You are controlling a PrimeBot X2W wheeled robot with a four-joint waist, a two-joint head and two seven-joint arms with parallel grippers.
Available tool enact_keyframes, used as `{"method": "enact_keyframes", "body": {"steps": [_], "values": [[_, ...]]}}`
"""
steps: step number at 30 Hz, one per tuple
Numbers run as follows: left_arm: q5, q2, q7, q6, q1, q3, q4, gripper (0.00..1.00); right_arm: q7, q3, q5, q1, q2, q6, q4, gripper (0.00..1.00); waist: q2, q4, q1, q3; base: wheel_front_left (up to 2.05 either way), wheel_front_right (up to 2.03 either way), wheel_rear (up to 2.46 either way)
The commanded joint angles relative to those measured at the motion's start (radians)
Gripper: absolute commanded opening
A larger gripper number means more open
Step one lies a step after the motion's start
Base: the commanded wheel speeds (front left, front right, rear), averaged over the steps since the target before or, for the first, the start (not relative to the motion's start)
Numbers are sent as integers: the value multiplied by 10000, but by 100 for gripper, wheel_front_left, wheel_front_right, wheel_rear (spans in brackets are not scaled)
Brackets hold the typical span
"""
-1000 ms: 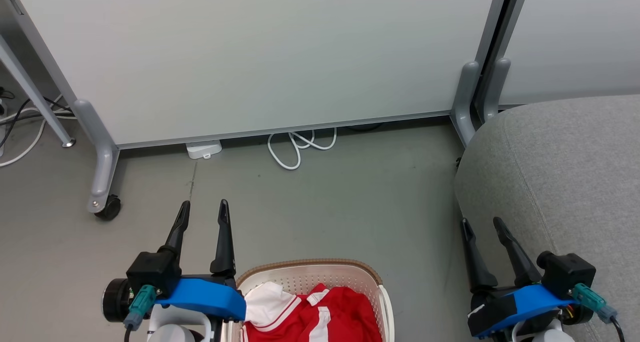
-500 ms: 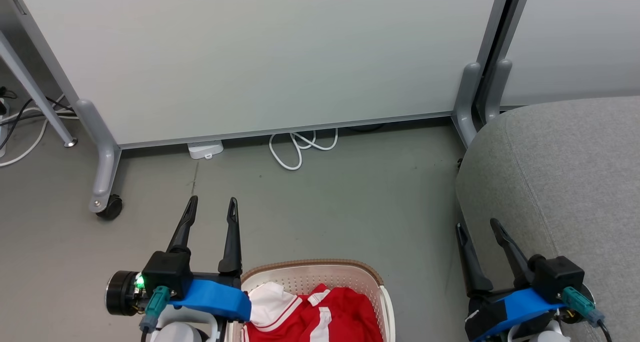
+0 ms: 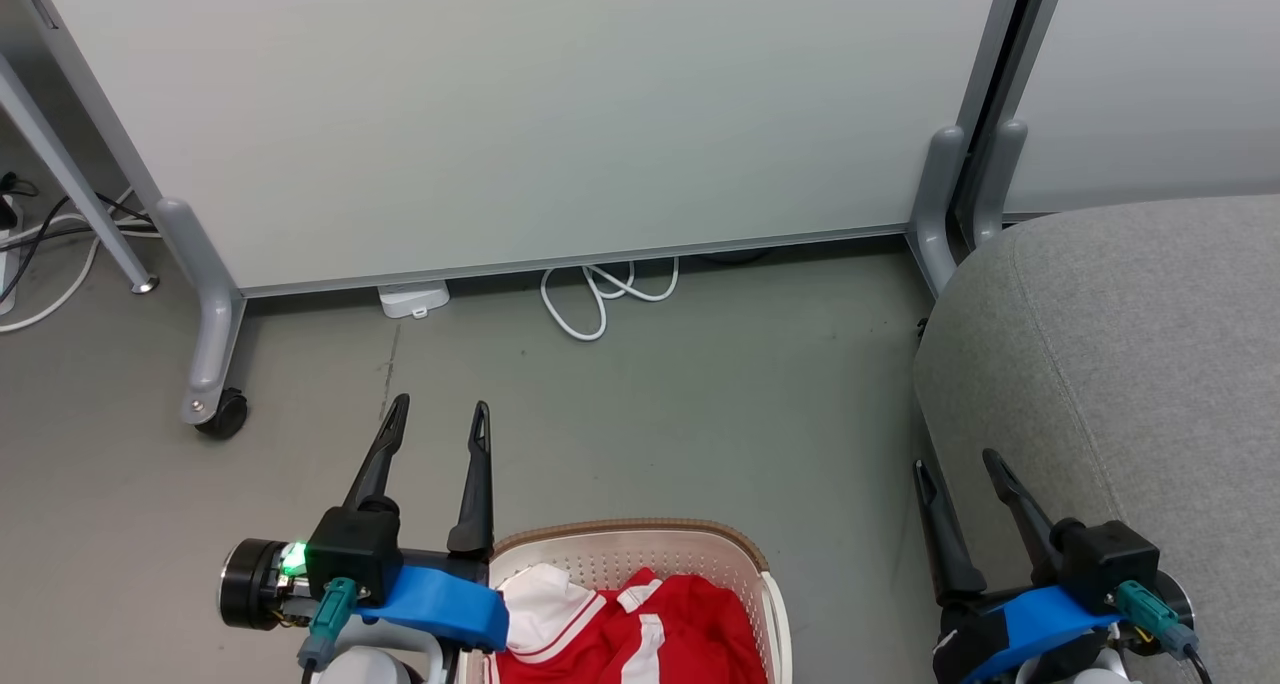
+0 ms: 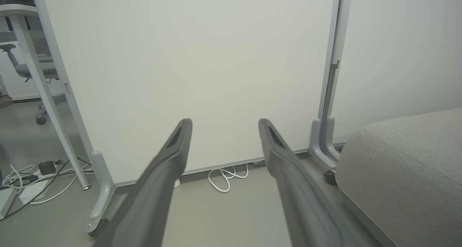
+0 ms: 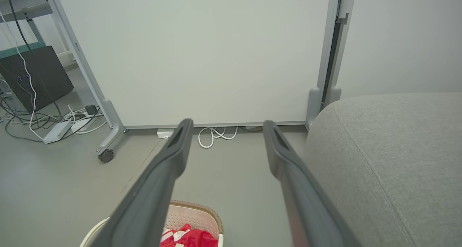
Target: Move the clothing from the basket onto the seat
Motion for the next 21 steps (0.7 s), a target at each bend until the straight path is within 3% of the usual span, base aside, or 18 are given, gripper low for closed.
{"method": "enact_keyframes", "body": {"steps": [1, 21], "values": [[11, 28, -52, -10, -34, 14, 22, 100, -59, -23, 13, -141, -58, 4, 36, 100, 0, -3, 0, 4, 0, 0, 0], [142, 26, -52, -208, -289, -34, 409, 100, -58, 7, -29, -218, -59, 4, 191, 100, 0, -58, 0, 209, 0, 0, 0]]}}
